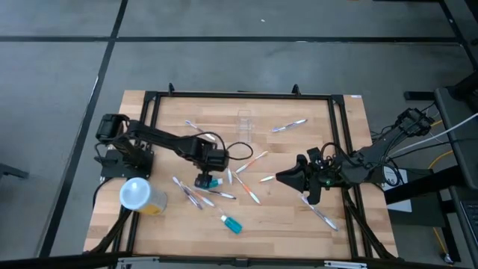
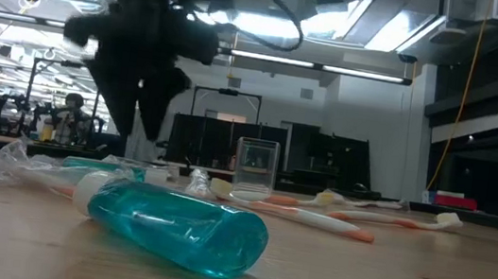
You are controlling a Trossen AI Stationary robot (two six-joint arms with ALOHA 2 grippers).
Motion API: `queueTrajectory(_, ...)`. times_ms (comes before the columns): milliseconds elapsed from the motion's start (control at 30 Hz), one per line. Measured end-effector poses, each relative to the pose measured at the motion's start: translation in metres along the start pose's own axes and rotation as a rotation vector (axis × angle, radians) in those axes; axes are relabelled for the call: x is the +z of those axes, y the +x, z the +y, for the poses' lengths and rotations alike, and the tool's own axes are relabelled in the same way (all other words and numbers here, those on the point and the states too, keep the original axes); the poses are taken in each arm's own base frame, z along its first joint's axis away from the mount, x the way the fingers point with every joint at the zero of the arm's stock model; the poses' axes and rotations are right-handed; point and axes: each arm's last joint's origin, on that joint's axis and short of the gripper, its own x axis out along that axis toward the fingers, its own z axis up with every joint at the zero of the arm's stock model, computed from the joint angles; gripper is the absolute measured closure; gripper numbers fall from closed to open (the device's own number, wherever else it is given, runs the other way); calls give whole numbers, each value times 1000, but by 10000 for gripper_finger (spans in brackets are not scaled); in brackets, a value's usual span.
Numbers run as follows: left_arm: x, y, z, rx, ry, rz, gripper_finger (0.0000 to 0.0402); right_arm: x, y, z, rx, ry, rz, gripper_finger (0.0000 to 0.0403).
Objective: Pick & Place toothbrushing station
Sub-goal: Put the blue mouthwash into the transparent organizer
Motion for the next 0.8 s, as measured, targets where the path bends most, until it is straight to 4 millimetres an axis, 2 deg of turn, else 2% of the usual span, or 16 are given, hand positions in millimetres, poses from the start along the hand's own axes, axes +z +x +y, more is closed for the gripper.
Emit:
queueTrajectory(133, -6, -4, -6, -98, -164, -5, 119, 0, 0, 0, -1, -6, 0, 323)
queueTrajectory(267, -10, 4, -24, -116, -214, -17, 121, 0, 0, 0, -3, -24, -2, 323)
queueTrajectory(500, -10, 16, -41, 59, -252, -48, 121, 0, 0, 0, -3, -27, -2, 323)
queueTrajectory(800, -8, 35, -53, 66, -281, -26, 121, 0, 0, 0, -3, -24, -2, 323)
